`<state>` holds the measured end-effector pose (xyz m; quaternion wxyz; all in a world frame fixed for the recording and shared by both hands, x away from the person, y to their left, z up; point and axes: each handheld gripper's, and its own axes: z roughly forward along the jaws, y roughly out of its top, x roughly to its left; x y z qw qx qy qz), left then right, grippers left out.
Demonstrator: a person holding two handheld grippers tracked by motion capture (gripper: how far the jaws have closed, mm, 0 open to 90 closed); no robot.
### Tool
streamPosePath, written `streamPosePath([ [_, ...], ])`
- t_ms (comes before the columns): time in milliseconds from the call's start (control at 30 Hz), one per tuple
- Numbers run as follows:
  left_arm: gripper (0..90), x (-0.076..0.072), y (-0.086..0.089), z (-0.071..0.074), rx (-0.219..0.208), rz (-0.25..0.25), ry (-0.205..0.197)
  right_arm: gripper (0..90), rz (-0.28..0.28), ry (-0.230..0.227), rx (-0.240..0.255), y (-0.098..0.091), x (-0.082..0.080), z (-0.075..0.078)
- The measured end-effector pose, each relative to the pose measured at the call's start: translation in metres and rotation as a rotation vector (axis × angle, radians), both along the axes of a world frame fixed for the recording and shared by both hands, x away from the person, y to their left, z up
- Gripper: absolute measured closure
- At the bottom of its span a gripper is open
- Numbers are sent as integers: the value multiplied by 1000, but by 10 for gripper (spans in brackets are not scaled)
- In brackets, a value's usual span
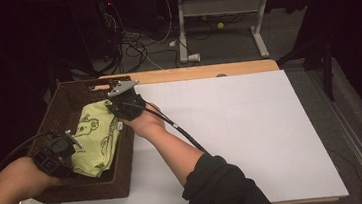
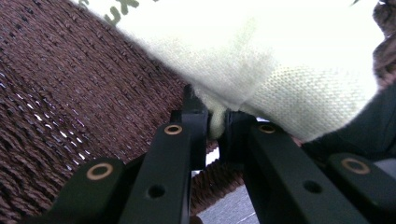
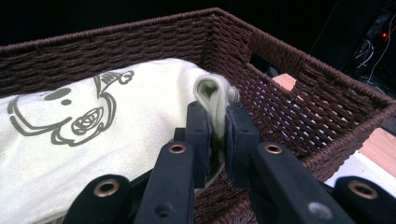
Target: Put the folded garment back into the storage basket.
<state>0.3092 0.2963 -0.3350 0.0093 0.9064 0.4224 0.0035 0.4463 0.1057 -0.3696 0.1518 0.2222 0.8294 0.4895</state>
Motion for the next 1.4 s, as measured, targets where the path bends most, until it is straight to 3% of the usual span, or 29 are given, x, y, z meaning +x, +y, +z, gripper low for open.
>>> streamPosePath([
  [467, 797, 12, 4, -7, -15, 37, -45, 834, -21, 10, -12, 9, 18, -6],
  [700, 793, 15, 6, -4, 4, 61, -70, 825, -28, 10, -10, 15, 24, -5],
  [733, 780, 15, 8, -7, -7, 68, -63, 785, -33, 6, -11, 15, 26, -6],
  [767, 722, 14, 8, -11, -12, 80, -50, 690, -47, -1, -21, 15, 27, -7],
  [800, 638, 13, 8, -14, 3, 89, -57, 553, -61, 3, -28, 15, 28, -9],
  [833, 541, 12, 8, -18, 13, 92, -65, 439, -55, 39, -16, 13, 31, -10],
  [867, 444, 10, 8, -20, 18, 106, -50, 371, -47, 72, -8, 11, 32, -11],
  [933, 361, 9, 11, -20, 20, 134, -52, 282, -47, 59, -5, 7, 29, -8],
  [1100, 242, 6, 14, -10, -4, 158, -74, 167, -21, 23, 34, -5, 16, 4],
  [1167, 232, 8, 15, -10, -15, 169, -79, 115, -8, 27, 48, -10, 10, 7],
  [1233, 232, 9, 14, -11, -20, 174, -81, 8, -8, 24, 53, -14, 5, 7],
  [1400, 247, 18, 11, -25, -34, 184, -57, 7, -8, 18, 54, -27, -3, 5],
])
